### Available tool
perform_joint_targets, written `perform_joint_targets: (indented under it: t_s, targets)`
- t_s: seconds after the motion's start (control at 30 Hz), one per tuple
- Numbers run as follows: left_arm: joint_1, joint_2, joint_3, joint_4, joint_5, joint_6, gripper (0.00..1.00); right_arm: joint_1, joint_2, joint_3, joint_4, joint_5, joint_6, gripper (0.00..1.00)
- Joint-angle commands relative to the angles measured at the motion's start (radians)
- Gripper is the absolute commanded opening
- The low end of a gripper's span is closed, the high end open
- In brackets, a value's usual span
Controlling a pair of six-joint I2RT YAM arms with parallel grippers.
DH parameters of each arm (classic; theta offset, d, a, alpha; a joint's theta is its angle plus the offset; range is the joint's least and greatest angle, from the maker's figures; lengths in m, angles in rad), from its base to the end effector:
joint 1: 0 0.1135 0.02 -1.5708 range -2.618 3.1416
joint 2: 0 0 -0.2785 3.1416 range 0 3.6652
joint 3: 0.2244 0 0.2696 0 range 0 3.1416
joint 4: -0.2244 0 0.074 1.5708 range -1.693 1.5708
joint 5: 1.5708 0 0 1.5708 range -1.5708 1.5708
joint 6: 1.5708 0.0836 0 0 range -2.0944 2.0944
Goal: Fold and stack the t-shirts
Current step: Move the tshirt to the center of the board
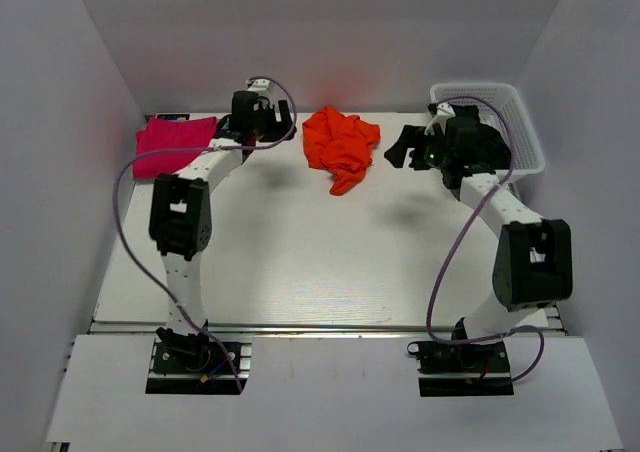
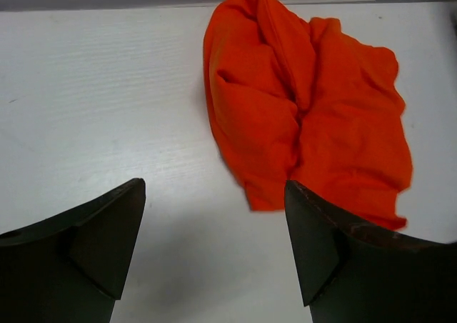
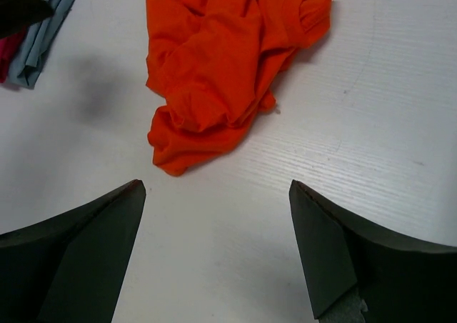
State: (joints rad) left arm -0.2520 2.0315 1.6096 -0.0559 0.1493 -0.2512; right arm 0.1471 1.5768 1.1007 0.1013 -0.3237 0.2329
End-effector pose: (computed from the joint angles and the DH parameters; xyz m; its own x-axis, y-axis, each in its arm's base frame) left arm 0.5269 -0.1485 0.2380 -0.5244 -0.1188 -0.8431 0.2521 0.9242 -0.2870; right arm 0.4169 0.0887 0.2687 -0.4520 0.1542 -0.8786 -0.3365 0.8827 0.3281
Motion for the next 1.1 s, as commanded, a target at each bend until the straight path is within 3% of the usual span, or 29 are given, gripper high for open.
perform_joint_targets:
  t_s: [0.0, 0.13, 0.27, 0.47, 0.8, 0.97, 1.07]
  targets:
    - [-0.004, 0.183, 0.201, -0.143, 0.099, 0.015, 0.88, 0.006, 0.093, 0.097, -0.003, -0.066, 0.013, 0.87]
    - [-0.004, 0.326, 0.38, -0.115, 0.165, -0.025, 0.85, 0.014, 0.267, 0.282, -0.028, -0.054, 0.014, 0.82]
    - [-0.004, 0.389, 0.389, 0.008, 0.165, -0.051, 0.83, 0.028, 0.419, 0.439, -0.084, -0.066, 0.005, 0.76]
    - [-0.004, 0.506, 0.518, 0.042, 0.226, -0.095, 0.82, 0.045, 0.629, 0.664, -0.133, -0.075, -0.001, 0.75]
    - [-0.004, 0.561, 0.51, 0.142, 0.285, -0.152, 0.77, 0.075, 0.764, 0.781, -0.132, -0.104, 0.026, 0.66]
    - [-0.013, 0.604, 0.543, 0.174, 0.305, -0.186, 0.46, 0.085, 0.77, 0.772, -0.115, -0.133, 0.037, 0.48]
    - [-0.013, 0.628, 0.543, 0.206, 0.329, -0.207, 0.36, 0.088, 0.763, 0.763, -0.112, -0.138, 0.042, 0.42]
